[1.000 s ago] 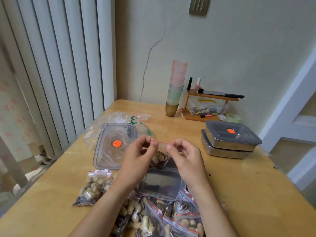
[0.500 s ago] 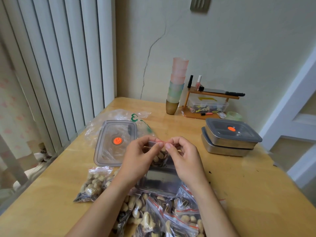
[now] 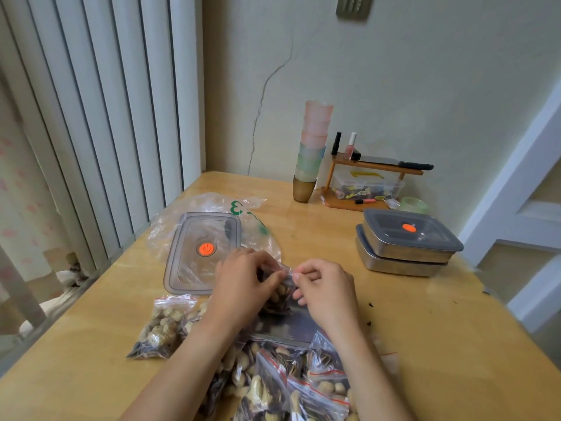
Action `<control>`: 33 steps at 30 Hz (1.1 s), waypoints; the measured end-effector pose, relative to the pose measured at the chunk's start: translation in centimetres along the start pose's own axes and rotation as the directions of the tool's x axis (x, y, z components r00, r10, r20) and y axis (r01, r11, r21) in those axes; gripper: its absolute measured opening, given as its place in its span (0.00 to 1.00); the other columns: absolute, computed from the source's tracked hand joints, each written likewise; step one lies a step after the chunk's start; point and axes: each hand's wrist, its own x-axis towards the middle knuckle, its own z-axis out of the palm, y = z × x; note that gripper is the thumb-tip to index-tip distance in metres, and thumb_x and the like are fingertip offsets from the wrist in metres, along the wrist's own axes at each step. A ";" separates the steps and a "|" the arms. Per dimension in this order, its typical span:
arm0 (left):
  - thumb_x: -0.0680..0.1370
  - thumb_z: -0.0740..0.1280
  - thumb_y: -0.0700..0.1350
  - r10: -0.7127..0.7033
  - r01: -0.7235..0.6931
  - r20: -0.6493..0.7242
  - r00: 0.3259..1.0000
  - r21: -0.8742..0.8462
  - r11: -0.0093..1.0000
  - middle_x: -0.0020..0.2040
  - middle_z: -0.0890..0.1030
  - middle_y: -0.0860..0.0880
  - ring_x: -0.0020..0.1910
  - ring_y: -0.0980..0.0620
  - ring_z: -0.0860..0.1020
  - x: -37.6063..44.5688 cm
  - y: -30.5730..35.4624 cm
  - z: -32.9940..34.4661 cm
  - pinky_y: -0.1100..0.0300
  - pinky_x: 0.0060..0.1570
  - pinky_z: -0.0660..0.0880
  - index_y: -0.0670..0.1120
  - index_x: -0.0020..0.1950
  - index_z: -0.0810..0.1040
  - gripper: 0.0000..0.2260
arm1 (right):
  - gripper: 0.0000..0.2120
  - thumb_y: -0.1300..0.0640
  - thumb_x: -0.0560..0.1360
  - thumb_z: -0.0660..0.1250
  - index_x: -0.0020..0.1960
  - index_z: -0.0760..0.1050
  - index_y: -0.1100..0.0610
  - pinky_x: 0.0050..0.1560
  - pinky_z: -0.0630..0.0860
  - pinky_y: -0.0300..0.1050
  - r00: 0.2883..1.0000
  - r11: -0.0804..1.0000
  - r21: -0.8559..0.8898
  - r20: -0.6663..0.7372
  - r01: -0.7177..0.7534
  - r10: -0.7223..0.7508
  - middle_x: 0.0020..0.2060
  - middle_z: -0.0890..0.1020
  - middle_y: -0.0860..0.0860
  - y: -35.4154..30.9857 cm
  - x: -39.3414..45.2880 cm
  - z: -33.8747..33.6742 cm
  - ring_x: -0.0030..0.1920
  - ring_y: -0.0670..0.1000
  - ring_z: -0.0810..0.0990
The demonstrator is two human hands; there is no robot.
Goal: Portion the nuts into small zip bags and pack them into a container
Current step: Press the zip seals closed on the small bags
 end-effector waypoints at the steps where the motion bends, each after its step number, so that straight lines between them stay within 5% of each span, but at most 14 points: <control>1: 0.73 0.72 0.60 -0.007 0.009 -0.034 0.999 0.051 0.999 0.43 0.79 0.60 0.47 0.56 0.77 0.0 -0.1 0.1 0.50 0.51 0.75 0.59 0.46 0.82 0.07 | 0.05 0.59 0.79 0.71 0.48 0.82 0.50 0.45 0.85 0.52 1.000 1.000 -0.024 -0.016 0.010 -0.010 0.34 0.85 0.47 0.1 0.0 0.3 0.33 0.45 0.84; 6: 0.73 0.75 0.52 0.050 -0.041 -0.159 0.986 0.058 0.997 0.46 0.73 0.56 0.48 0.54 0.71 0.0 -0.1 0.1 0.56 0.47 0.70 0.55 0.52 0.79 0.10 | 0.07 0.58 0.79 0.70 0.49 0.80 0.45 0.46 0.80 0.41 0.975 0.960 -0.210 -0.080 0.185 -0.206 0.46 0.78 0.41 -0.5 0.0 -0.1 0.44 0.44 0.80; 8: 0.74 0.71 0.52 0.089 -0.077 -0.080 0.993 0.136 0.988 0.45 0.74 0.57 0.49 0.52 0.72 -0.2 -0.3 0.3 0.54 0.47 0.72 0.56 0.49 0.82 0.05 | 0.10 0.59 0.80 0.66 0.50 0.82 0.45 0.44 0.74 0.33 0.969 0.937 -0.248 0.048 0.245 -0.241 0.47 0.78 0.40 -0.9 -0.2 -0.1 0.46 0.41 0.78; 12: 0.74 0.66 0.52 0.068 -0.063 -0.010 0.998 0.261 0.963 0.43 0.76 0.57 0.50 0.49 0.70 -0.4 -0.5 0.8 0.52 0.46 0.70 0.57 0.45 0.86 0.09 | 0.10 0.58 0.81 0.65 0.55 0.84 0.49 0.56 0.77 0.42 0.956 0.923 -0.303 0.242 0.238 -0.167 0.54 0.80 0.44 -0.7 -0.2 0.5 0.50 0.47 0.79; 17: 0.75 0.60 0.55 0.062 -0.065 0.020 0.998 0.385 0.921 0.45 0.77 0.55 0.50 0.49 0.70 -0.5 -0.1 0.7 0.52 0.50 0.69 0.54 0.44 0.86 0.15 | 0.09 0.55 0.80 0.67 0.53 0.85 0.47 0.38 0.69 0.27 0.967 0.952 -0.246 0.221 0.183 -0.129 0.43 0.83 0.40 -0.8 0.0 -0.7 0.41 0.40 0.79; 21: 0.75 0.58 0.64 0.070 -0.106 0.090 0.993 0.519 0.848 0.47 0.74 0.54 0.54 0.49 0.69 -0.7 0.5 0.8 0.51 0.54 0.63 0.51 0.43 0.85 0.22 | 0.08 0.55 0.79 0.68 0.46 0.86 0.47 0.45 0.74 0.38 0.983 0.966 -0.234 0.169 0.109 -0.070 0.39 0.84 0.40 -0.9 -0.3 -3.7 0.41 0.42 0.81; 24: 0.74 0.59 0.68 0.037 -0.110 0.139 0.990 0.564 0.819 0.51 0.72 0.52 0.59 0.49 0.67 -0.6 1.2 0.6 0.51 0.57 0.61 0.50 0.46 0.84 0.24 | 0.09 0.51 0.80 0.67 0.43 0.84 0.47 0.40 0.75 0.40 0.972 0.936 -0.347 0.233 0.056 0.028 0.40 0.84 0.42 -1.1 -1.0 -6.3 0.40 0.45 0.81; 29: 0.76 0.64 0.61 0.006 -0.095 0.160 0.987 0.557 0.825 0.54 0.74 0.51 0.59 0.47 0.68 -0.7 3.0 -0.1 0.51 0.56 0.64 0.51 0.53 0.78 0.16 | 0.12 0.45 0.77 0.71 0.42 0.84 0.53 0.37 0.74 0.42 0.893 0.914 -0.381 0.446 0.137 0.052 0.32 0.81 0.46 -1.5 -3.2 -8.0 0.32 0.45 0.75; 33: 0.79 0.65 0.51 0.124 -0.214 0.268 0.955 0.338 0.916 0.53 0.77 0.51 0.57 0.49 0.70 -1.3 4.6 -1.5 0.54 0.57 0.70 0.52 0.55 0.79 0.08 | 0.09 0.51 0.76 0.74 0.38 0.82 0.50 0.40 0.79 0.48 0.882 0.900 -0.373 0.471 0.227 -0.027 0.35 0.84 0.47 -2.0 -4.2 -8.4 0.32 0.45 0.76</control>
